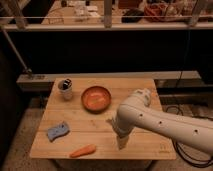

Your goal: Place the pepper in the ceramic bowl

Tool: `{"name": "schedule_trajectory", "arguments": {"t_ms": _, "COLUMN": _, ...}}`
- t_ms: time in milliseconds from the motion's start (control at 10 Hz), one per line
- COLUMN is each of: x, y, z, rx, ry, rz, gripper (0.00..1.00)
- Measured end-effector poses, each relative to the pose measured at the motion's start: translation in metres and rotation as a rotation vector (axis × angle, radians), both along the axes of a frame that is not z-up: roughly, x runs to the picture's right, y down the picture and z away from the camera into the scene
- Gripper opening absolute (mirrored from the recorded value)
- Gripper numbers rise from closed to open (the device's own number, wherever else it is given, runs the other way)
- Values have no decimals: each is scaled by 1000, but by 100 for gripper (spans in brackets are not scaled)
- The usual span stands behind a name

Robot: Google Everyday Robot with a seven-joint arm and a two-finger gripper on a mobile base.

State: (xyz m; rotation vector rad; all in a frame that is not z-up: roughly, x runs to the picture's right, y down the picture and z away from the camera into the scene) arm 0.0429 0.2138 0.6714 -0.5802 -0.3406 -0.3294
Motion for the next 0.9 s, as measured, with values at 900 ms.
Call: {"name": "schedule_trajectory", "arguments": {"t_ms": 900, "x": -63, "y": 17, "z": 12, "rx": -20, "ry": -121, "rz": -48, "gripper": 80}}
